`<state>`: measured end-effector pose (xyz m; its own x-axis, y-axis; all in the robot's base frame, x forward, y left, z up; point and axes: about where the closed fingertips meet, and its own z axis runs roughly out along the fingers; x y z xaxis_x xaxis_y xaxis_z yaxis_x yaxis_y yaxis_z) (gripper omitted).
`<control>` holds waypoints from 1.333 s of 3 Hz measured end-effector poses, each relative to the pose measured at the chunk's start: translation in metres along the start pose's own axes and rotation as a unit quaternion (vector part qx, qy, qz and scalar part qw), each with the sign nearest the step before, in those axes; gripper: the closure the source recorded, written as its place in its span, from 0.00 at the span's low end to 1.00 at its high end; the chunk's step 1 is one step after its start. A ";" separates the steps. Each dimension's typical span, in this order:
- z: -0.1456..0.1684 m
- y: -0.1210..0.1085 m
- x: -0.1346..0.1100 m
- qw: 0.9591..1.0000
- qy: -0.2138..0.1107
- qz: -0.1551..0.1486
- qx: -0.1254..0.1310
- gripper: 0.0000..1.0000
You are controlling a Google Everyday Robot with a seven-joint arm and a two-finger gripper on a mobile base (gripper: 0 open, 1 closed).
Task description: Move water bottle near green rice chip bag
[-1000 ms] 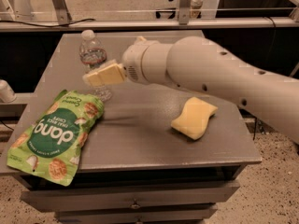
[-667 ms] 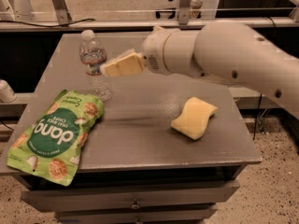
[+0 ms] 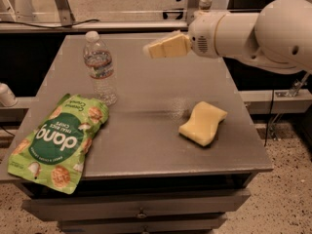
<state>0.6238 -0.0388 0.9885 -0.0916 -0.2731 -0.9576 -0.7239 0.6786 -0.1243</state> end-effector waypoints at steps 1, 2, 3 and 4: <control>-0.001 -0.006 -0.007 1.000 -0.008 0.000 0.002 0.00; 0.003 -0.002 -0.003 1.000 0.002 -0.016 -0.013 0.00; 0.012 -0.014 -0.017 0.997 0.007 -0.057 -0.045 0.00; 0.012 -0.014 -0.017 0.997 0.007 -0.057 -0.045 0.00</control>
Offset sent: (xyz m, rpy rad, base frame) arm 0.0020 0.0018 -0.0052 -0.0660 -0.0108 0.0770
